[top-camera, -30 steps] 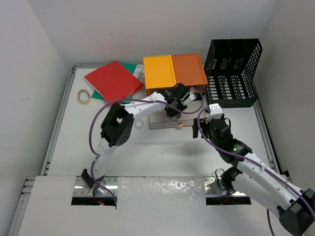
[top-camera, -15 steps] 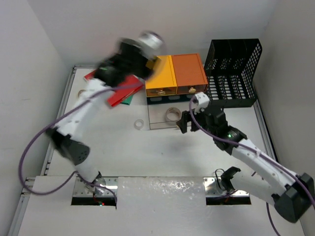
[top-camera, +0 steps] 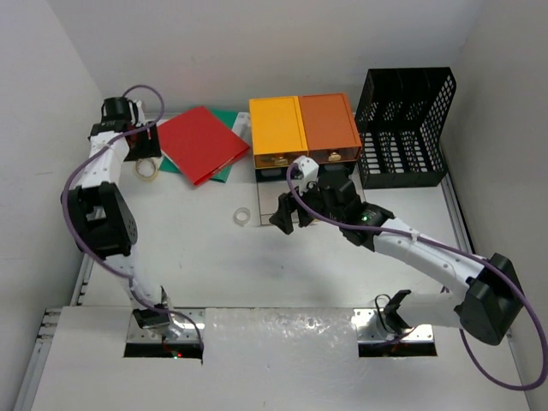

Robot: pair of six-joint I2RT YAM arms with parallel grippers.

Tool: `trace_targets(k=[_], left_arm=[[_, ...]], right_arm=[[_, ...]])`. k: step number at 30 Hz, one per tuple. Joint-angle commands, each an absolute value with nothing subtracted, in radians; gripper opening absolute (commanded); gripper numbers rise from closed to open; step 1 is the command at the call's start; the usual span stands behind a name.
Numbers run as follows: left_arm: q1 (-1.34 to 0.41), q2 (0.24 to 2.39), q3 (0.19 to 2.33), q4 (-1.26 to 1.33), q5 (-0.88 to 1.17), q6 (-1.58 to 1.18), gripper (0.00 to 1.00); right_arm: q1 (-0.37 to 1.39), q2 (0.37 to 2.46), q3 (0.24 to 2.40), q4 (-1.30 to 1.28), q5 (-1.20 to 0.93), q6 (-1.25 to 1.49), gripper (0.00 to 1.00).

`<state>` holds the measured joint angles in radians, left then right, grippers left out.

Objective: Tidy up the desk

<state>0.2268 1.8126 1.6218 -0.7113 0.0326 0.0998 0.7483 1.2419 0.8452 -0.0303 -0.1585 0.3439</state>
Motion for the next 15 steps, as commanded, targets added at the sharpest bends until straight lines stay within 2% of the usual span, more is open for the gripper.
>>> trace_targets(k=[1,5,9,15], left_arm=[[0.270,1.920,1.658,-0.614,-0.044,0.008,0.62],[0.268,2.061,1.750,-0.644,-0.058,-0.054,0.60],[0.264,2.100,1.698,-0.549,-0.100,-0.087,0.60],[0.258,2.175,1.736,-0.532,-0.124,-0.129,0.60]], right_arm=[[0.755,1.195,0.812,0.017,-0.147,0.351,0.82],[0.756,1.184,0.795,0.008,-0.153,0.348,0.82],[0.756,1.174,0.775,0.003,-0.146,0.342,0.82],[0.756,1.186,0.785,-0.032,-0.132,0.319,0.82]])
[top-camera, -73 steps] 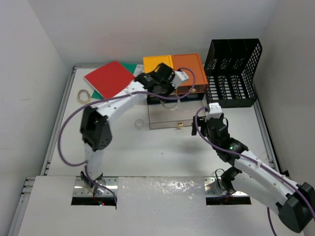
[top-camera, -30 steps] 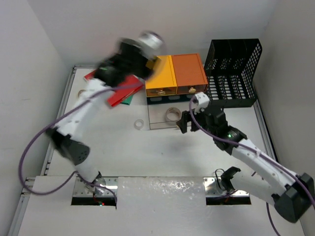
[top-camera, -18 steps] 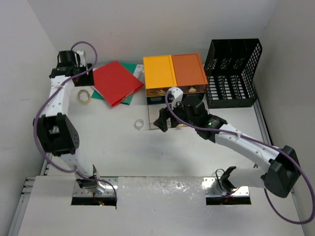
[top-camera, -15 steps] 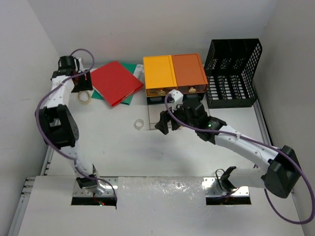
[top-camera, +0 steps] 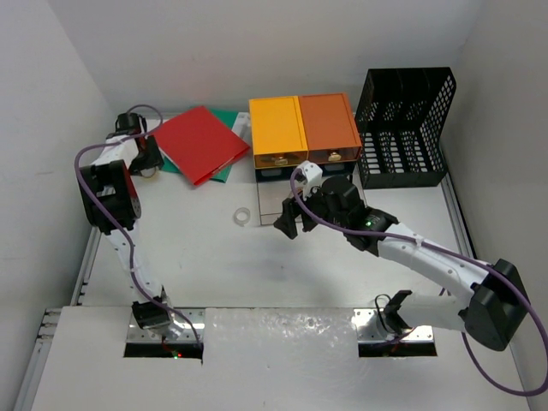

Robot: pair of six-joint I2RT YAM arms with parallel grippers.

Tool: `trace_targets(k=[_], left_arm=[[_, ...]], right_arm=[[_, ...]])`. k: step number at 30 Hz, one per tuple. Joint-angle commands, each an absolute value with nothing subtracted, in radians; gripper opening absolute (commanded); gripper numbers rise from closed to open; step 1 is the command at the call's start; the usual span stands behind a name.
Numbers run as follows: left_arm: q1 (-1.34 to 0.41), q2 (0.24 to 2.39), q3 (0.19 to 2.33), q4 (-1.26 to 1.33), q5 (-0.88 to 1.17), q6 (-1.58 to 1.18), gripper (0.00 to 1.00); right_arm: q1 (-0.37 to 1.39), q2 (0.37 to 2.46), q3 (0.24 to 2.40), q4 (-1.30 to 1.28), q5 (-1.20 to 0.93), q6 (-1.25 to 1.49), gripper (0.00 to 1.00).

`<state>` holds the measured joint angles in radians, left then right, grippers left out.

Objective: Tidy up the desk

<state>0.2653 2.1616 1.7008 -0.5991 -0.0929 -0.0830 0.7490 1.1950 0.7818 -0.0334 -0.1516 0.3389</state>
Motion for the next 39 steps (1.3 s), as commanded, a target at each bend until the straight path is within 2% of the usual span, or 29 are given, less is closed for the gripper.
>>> trace_targets(k=[1,11,19,23,27,29,32,33,36,39], left_arm=[[0.256,2.177,1.738,-0.522,-0.121,-0.129,0.60],[0.232,2.184,1.718,-0.469,-0.100,-0.022,0.52],[0.196,2.175,1.697,-0.456,-0.135,0.124,0.52],[0.201,2.256,1.811,-0.570,-0.098,0.132,0.53],[0.199,2.276,1.799,-0.592,-0.058,0.127,0.36],[0.201,2.276,1.784,-0.615,-0.060,0.121,0.35],[0.207,2.253,1.738,-0.611,-0.051,0.107,0.24],[0.209,2.240,1.717,-0.611,-0.045,0.103,0.17],[0.209,2.208,1.687,-0.624,-0.028,0.107,0.05],[0.213,2.157,1.617,-0.634,0.024,0.112,0.00]], right_arm=[[0.756,1.187,0.787,-0.034,-0.127,0.316,0.82],[0.756,1.239,0.807,-0.044,-0.130,0.307,0.82],[0.756,1.261,0.824,-0.057,-0.147,0.308,0.83],[0.756,1.266,0.830,-0.063,-0.153,0.311,0.83],[0.756,1.261,0.825,-0.064,-0.152,0.316,0.83],[0.755,1.258,0.825,-0.063,-0.156,0.316,0.83],[0.755,1.250,0.824,-0.060,-0.163,0.316,0.83],[0.756,1.249,0.822,-0.058,-0.163,0.319,0.83],[0.756,1.236,0.816,-0.060,-0.164,0.319,0.83],[0.755,1.223,0.810,-0.066,-0.161,0.314,0.83]])
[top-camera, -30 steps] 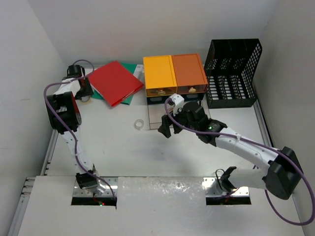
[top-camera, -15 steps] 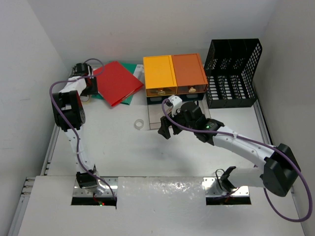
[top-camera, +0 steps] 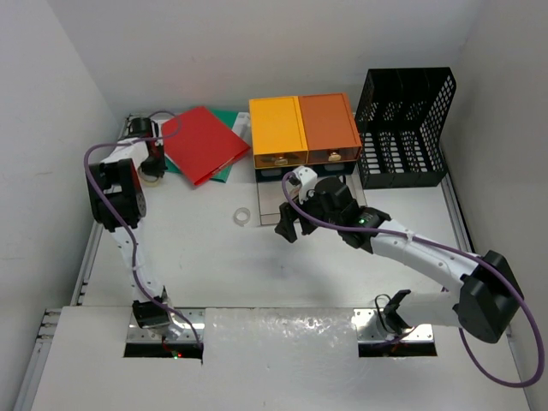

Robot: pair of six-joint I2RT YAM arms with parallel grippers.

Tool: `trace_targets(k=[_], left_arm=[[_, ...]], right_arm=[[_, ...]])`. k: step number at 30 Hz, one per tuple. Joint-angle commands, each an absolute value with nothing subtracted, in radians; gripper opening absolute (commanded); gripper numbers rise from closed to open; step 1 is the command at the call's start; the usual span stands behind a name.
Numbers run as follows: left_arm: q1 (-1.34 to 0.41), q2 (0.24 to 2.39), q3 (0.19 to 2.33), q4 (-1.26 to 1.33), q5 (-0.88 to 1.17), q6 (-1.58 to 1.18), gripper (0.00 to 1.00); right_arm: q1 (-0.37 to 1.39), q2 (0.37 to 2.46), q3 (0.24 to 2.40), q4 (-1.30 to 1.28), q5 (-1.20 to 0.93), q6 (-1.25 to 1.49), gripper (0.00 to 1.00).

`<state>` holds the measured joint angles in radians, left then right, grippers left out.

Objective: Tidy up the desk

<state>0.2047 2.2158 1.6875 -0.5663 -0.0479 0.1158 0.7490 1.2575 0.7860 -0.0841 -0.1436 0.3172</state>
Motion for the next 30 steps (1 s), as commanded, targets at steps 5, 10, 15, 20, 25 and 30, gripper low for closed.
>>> trace_targets(k=[5,10,15,20,25,30], left_arm=[[0.215,2.043,1.539,-0.673,0.175,0.114,0.00],[0.212,1.811,1.421,-0.618,0.273,0.104,0.00],[0.097,1.591,1.422,-0.687,0.310,0.188,0.00],[-0.208,1.506,1.436,-0.802,0.261,0.287,0.00],[-0.521,1.470,1.375,-0.868,0.158,0.425,0.00],[-0.707,1.529,1.322,-0.811,0.032,0.426,0.00]], right_arm=[[0.756,1.201,0.801,-0.074,-0.149,0.313,0.83],[0.755,1.184,0.792,-0.072,-0.193,0.308,0.84],[0.721,1.173,0.811,-0.123,-0.204,0.267,0.86],[0.568,1.147,0.781,-0.081,-0.325,0.328,0.86],[0.493,1.131,0.781,-0.136,-0.311,0.305,0.86],[0.407,1.051,0.752,-0.162,-0.338,0.304,0.86]])
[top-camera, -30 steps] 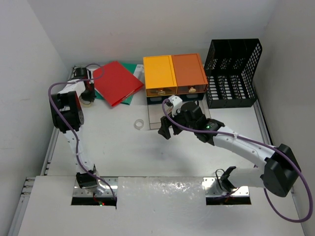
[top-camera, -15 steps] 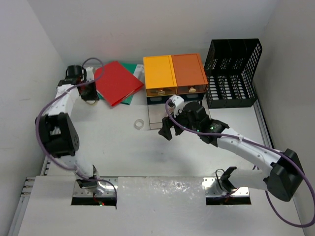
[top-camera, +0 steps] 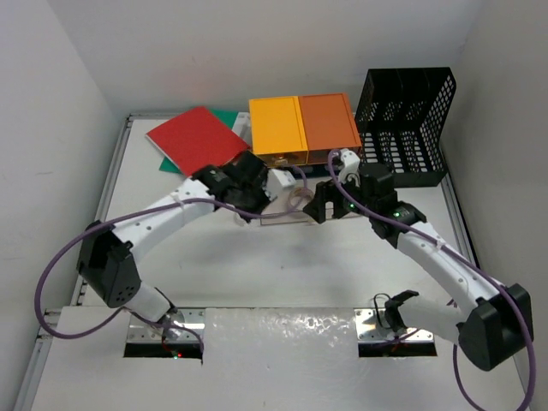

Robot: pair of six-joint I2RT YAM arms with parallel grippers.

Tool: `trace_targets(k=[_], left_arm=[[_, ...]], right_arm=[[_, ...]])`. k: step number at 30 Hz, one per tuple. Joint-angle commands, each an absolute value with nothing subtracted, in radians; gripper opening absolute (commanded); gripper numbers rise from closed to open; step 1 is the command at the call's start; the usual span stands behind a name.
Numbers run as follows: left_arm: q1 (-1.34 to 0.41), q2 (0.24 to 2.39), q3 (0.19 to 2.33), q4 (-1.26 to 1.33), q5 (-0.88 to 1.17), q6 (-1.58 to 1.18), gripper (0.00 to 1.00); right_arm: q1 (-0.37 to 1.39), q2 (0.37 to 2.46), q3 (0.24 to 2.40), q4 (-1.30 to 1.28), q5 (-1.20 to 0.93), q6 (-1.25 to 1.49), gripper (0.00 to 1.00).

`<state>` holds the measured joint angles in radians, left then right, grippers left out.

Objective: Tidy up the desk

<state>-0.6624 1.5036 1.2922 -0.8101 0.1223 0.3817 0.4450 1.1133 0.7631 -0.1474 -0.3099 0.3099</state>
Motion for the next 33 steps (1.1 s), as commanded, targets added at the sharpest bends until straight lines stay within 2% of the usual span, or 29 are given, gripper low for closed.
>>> trace_targets(k=[1,12,18,23,33], left_arm=[[-0.712,1.555,1.342,-0.815,0.038,0.429,0.00],[-0.744,1.827,1.525,-0.690,0.084,0.430,0.00],[-0.744,1.982,1.718,-0.759,-0.135,0.281,0.00],[-0.758,2.023,1.726,-0.764,-0.202,0.279,0.00],[-0.758,2.118,1.735,-0.752,-0.210,0.250,0.00]], right_arm=[[0.403,1.039,0.753,-0.173,-0.331,0.299,0.86],[0.396,0.937,0.769,-0.268,-0.267,0.279,0.86],[0.397,0.933,0.765,-0.281,-0.268,0.281,0.86],[0.397,0.931,0.761,-0.288,-0.261,0.276,0.86],[0.396,0.908,0.742,-0.287,-0.252,0.276,0.86]])
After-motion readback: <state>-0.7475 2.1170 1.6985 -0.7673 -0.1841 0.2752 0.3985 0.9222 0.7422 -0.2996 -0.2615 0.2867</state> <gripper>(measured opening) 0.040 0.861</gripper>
